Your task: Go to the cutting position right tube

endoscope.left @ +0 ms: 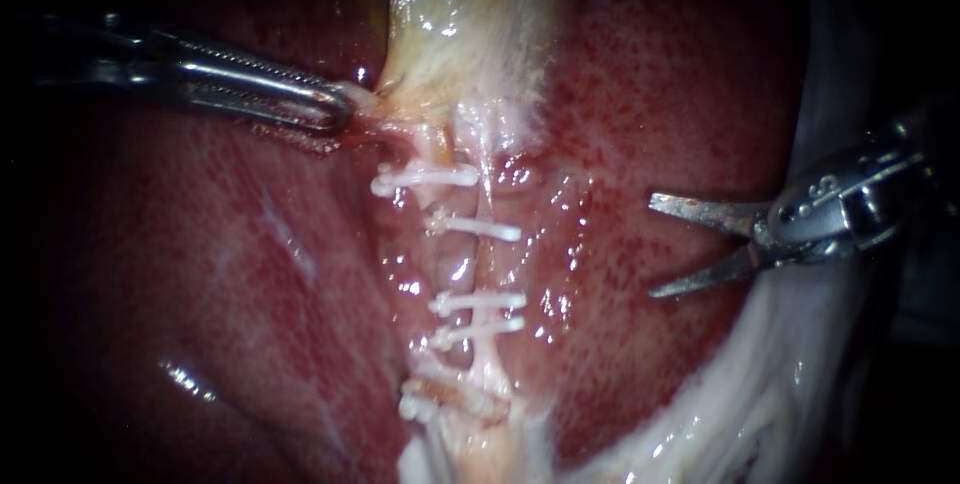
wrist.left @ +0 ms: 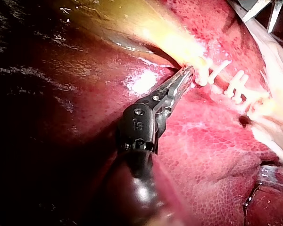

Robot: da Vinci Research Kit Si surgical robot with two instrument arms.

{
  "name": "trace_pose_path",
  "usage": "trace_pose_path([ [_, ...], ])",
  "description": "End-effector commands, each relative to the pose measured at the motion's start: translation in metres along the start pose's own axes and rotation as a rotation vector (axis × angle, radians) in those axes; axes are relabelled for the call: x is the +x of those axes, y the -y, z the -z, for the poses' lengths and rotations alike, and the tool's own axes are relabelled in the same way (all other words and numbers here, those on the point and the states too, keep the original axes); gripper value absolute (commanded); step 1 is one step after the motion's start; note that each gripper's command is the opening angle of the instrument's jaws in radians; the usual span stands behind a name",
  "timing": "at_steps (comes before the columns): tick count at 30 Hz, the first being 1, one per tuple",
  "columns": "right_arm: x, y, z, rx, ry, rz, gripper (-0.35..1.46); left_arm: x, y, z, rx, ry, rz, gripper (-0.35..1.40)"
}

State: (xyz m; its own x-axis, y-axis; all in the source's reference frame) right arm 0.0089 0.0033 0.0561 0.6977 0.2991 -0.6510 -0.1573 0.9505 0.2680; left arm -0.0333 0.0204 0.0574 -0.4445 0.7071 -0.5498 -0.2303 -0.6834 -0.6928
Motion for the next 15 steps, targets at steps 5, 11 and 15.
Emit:
trace_pose_path([
  [5, 0.0, 0.0, 0.0, 0.003, -0.001, 0.0, 1.44, 0.0019, -0.0004, 0.0034, 0.009, -0.002, 0.01, -0.35],
  [11, 0.0001, 0.0, 0.0, 0.004, -0.001, 0.0, 1.44, 0.0045, -0.002, 0.0079, 0.026, -0.046, 0.004, -0.35],
  [15, 0.0005, 0.0001, 0.0001, 0.051, -0.039, -0.005, 1.44, 0.0046, -0.0024, 0.0084, 0.032, -0.048, 0.006, -0.35],
])
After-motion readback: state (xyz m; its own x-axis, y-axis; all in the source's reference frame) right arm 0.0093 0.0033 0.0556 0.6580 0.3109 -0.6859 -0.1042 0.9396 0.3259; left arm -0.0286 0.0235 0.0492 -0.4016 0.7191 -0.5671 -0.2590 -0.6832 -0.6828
